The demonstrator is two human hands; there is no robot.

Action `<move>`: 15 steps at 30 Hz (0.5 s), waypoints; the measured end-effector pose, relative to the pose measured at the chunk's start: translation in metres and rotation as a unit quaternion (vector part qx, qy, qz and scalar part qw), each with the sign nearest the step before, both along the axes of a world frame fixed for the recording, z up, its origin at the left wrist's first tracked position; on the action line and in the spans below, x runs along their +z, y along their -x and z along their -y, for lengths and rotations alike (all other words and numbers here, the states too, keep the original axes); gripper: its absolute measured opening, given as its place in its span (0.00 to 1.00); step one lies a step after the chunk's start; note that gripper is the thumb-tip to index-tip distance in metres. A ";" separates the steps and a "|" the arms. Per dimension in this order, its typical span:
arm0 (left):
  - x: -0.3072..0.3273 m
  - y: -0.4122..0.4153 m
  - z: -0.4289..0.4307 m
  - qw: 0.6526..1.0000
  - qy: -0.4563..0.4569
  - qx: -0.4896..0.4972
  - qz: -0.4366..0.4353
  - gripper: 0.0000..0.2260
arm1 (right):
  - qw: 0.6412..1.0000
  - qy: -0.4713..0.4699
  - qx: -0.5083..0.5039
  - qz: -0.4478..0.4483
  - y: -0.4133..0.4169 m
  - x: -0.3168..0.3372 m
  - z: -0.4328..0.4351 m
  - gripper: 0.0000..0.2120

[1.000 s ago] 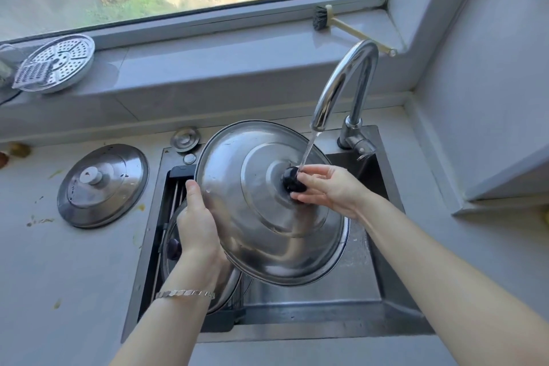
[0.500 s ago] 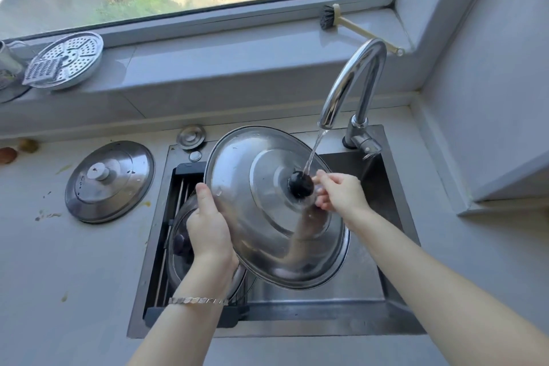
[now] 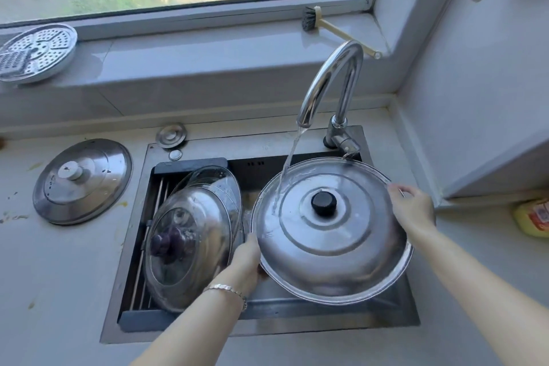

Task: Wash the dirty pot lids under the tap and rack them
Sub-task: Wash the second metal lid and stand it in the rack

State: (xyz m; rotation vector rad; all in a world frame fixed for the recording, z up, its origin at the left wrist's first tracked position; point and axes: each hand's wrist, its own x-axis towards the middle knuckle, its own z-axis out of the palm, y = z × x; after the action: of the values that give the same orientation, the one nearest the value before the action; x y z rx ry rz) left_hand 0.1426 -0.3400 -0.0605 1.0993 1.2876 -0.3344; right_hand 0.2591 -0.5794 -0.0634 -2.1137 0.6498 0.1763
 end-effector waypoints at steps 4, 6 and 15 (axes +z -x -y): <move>-0.003 0.003 0.007 0.991 0.133 0.024 0.011 0.15 | 0.999 0.000 0.026 0.040 0.012 -0.001 -0.001 0.20; -0.008 0.005 0.007 0.984 0.156 0.076 0.049 0.21 | 0.999 -0.020 0.009 0.046 0.019 -0.012 -0.004 0.19; 0.003 -0.002 0.005 0.980 0.081 0.144 0.107 0.19 | 0.979 -0.195 -0.058 -0.035 0.033 -0.060 -0.019 0.19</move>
State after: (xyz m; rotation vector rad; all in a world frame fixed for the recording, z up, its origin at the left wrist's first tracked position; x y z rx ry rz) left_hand 0.1446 -0.3455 -0.0571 0.7742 1.1842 -0.0976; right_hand 0.2261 -0.5602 -0.1234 -1.6955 0.7148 0.2901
